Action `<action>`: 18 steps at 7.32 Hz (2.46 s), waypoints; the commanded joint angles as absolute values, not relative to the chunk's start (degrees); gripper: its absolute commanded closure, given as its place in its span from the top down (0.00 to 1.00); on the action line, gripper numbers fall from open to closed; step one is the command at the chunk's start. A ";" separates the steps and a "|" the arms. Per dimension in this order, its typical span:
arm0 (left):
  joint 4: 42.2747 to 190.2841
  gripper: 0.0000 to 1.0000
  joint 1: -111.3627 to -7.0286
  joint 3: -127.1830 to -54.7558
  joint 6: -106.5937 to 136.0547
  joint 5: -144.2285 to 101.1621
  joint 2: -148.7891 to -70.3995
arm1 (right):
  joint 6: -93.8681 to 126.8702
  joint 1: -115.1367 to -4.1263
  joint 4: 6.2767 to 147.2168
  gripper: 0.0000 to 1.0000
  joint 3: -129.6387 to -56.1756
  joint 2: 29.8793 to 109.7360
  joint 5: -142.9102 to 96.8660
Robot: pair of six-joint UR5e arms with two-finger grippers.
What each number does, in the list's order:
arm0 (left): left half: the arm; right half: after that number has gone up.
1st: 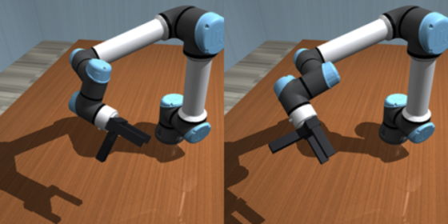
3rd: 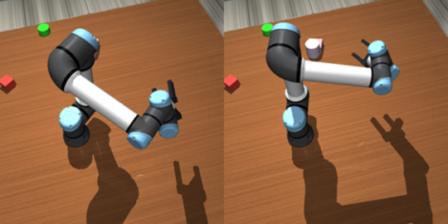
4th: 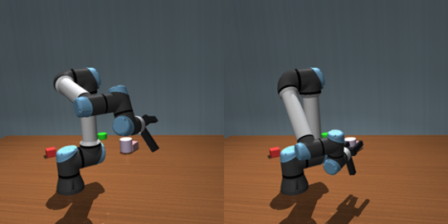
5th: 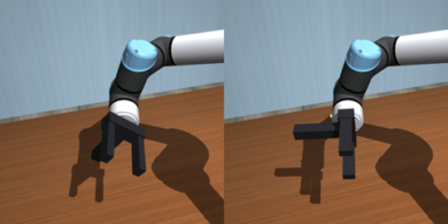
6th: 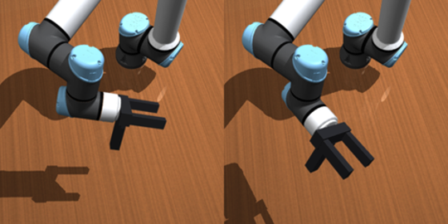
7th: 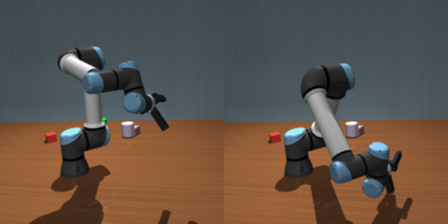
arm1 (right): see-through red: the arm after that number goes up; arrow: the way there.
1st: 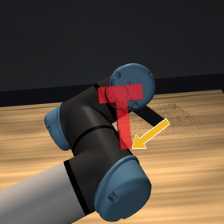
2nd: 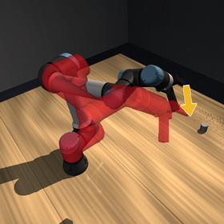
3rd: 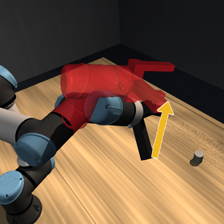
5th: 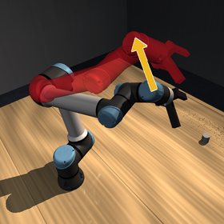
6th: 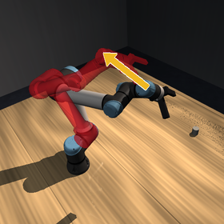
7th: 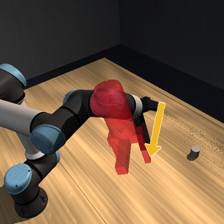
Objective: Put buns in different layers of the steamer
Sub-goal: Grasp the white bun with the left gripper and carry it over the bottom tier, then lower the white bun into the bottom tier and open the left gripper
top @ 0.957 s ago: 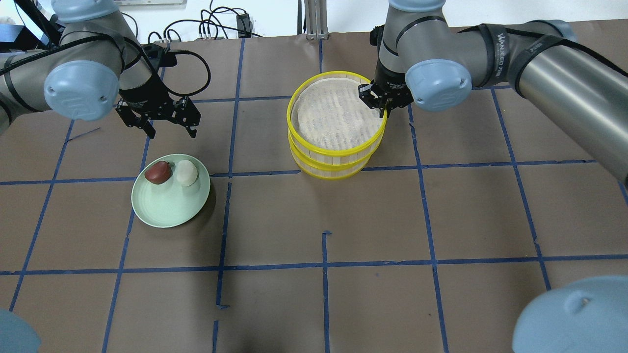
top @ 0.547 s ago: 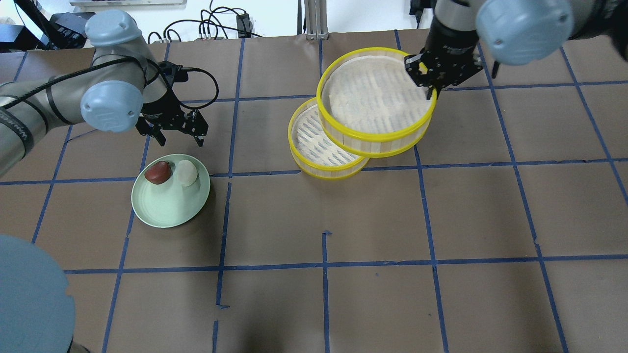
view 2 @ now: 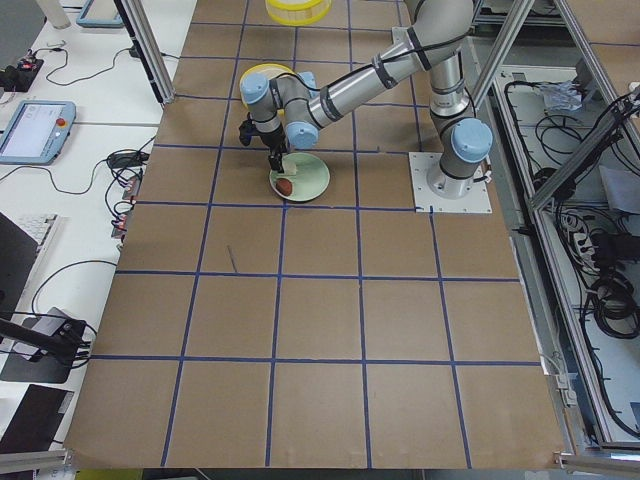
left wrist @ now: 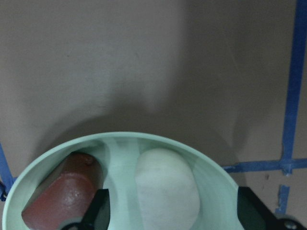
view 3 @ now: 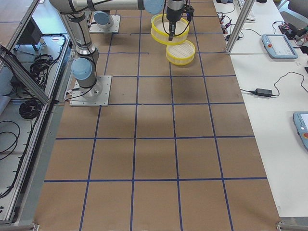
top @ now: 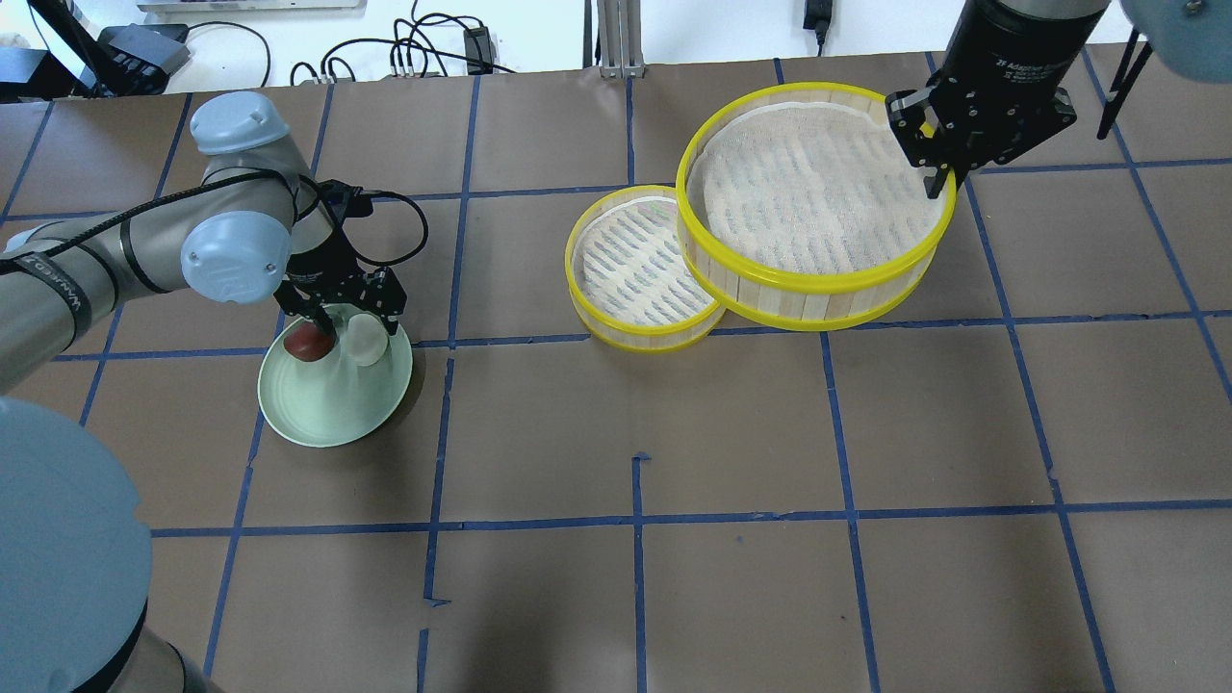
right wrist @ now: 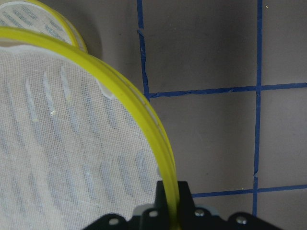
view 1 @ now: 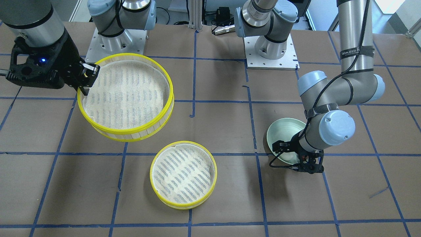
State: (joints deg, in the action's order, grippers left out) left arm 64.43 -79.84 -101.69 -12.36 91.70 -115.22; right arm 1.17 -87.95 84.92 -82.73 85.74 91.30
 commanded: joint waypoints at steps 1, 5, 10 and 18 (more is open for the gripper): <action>65.03 0.47 -79.54 -102.83 -12.13 91.15 -115.22 | 1.41 -87.98 84.73 0.12 -82.71 85.87 90.88; 64.85 0.09 -81.63 -98.12 -10.56 90.01 -111.90 | 1.49 -88.16 84.81 0.13 -82.53 85.96 90.88; 58.06 0.16 -99.12 -90.53 19.92 64.95 -115.20 | 0.97 -87.71 84.99 0.15 -82.62 86.22 91.76; 50.19 0.82 -100.99 -90.44 22.33 62.84 -120.50 | 0.97 -87.71 84.99 0.16 -82.62 86.22 91.76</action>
State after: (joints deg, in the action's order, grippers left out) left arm 50.20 -100.99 -90.48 22.46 62.91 -120.48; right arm 0.90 -87.50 84.99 -82.51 86.22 91.89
